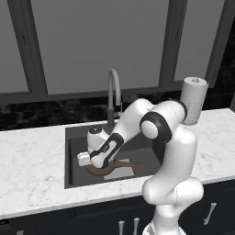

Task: Pick the pan and sponge and place them into the sink. Then turn on the water.

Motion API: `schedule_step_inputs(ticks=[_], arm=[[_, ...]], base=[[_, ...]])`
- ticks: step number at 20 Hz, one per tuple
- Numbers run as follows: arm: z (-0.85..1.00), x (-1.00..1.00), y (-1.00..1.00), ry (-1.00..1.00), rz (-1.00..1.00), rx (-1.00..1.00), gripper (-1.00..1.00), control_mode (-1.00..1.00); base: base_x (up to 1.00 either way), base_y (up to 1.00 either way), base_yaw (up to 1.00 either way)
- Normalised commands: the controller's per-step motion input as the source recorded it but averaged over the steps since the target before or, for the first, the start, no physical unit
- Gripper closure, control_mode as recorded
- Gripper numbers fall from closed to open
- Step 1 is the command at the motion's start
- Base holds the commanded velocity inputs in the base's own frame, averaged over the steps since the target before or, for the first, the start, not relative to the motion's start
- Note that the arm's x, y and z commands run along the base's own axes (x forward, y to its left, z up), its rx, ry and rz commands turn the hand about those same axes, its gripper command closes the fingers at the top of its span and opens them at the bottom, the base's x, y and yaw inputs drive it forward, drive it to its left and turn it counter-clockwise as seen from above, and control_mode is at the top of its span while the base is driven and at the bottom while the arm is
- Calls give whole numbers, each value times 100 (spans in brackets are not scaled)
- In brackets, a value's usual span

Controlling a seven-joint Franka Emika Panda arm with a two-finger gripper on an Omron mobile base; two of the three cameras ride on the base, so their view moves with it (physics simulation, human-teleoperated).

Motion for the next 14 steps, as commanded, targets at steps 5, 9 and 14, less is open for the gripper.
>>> schedule_step_inputs(ticks=[5,9,14], arm=[[-2,34,1,0,0,0,100,-100],[-9,18,0,0,-2,0,100,-100],[-18,17,0,0,-3,0,100,-100]], base=[[0,0,0],[0,0,0],[0,0,0]])
